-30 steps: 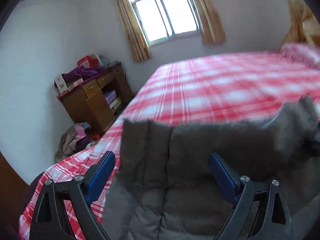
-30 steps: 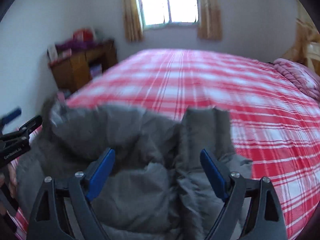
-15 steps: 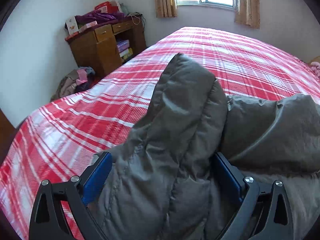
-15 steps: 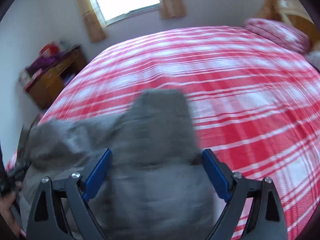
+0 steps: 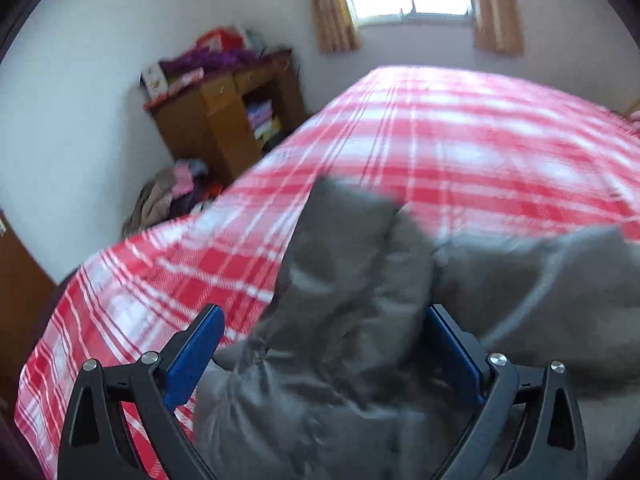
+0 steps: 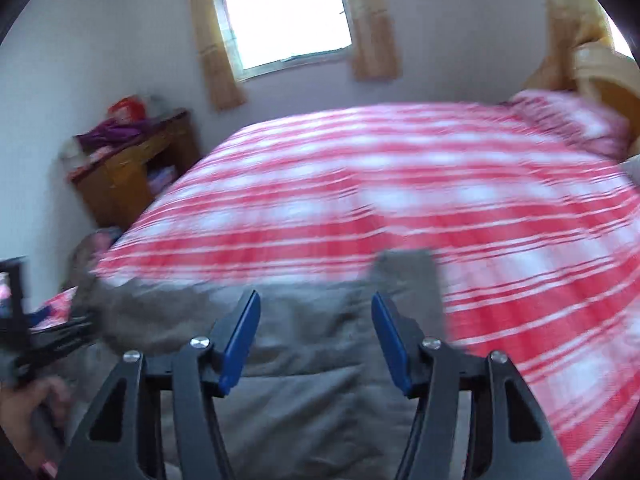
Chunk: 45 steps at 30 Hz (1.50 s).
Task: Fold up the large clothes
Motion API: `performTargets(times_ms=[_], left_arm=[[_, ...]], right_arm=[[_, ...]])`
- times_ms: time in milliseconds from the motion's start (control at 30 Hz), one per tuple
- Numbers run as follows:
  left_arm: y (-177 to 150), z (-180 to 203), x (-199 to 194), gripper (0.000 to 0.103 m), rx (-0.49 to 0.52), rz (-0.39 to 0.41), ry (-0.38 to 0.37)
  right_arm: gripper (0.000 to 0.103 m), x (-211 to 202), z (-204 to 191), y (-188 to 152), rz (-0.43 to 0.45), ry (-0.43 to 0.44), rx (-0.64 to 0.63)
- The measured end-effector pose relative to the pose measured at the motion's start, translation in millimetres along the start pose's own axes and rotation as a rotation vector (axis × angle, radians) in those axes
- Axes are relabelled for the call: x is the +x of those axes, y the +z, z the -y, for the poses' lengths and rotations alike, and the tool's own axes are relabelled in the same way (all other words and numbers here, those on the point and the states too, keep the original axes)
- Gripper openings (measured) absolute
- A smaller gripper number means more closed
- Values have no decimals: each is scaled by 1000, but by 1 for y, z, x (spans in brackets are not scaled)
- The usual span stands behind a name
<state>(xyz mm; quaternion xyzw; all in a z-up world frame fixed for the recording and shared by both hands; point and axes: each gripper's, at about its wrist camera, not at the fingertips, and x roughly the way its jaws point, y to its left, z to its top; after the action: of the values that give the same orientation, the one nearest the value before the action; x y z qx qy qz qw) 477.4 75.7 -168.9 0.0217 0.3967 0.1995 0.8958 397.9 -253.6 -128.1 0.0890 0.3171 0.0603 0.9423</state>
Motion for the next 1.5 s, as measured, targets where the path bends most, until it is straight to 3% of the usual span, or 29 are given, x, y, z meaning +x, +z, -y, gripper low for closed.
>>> performTargets(times_ms=[167,433,1500], left_arm=[[-9,-2,14,100,-49,-20,-59],[-14,-8,32,102,-132,-64,-144],[-14,7,41,102,-83,-86,-81]], right_arm=[[61,43,0,-25,-106,-14,-2],[61,61,0,-35,-117,-18,-14],[64,91,-14,-38,-203,-118,-95]])
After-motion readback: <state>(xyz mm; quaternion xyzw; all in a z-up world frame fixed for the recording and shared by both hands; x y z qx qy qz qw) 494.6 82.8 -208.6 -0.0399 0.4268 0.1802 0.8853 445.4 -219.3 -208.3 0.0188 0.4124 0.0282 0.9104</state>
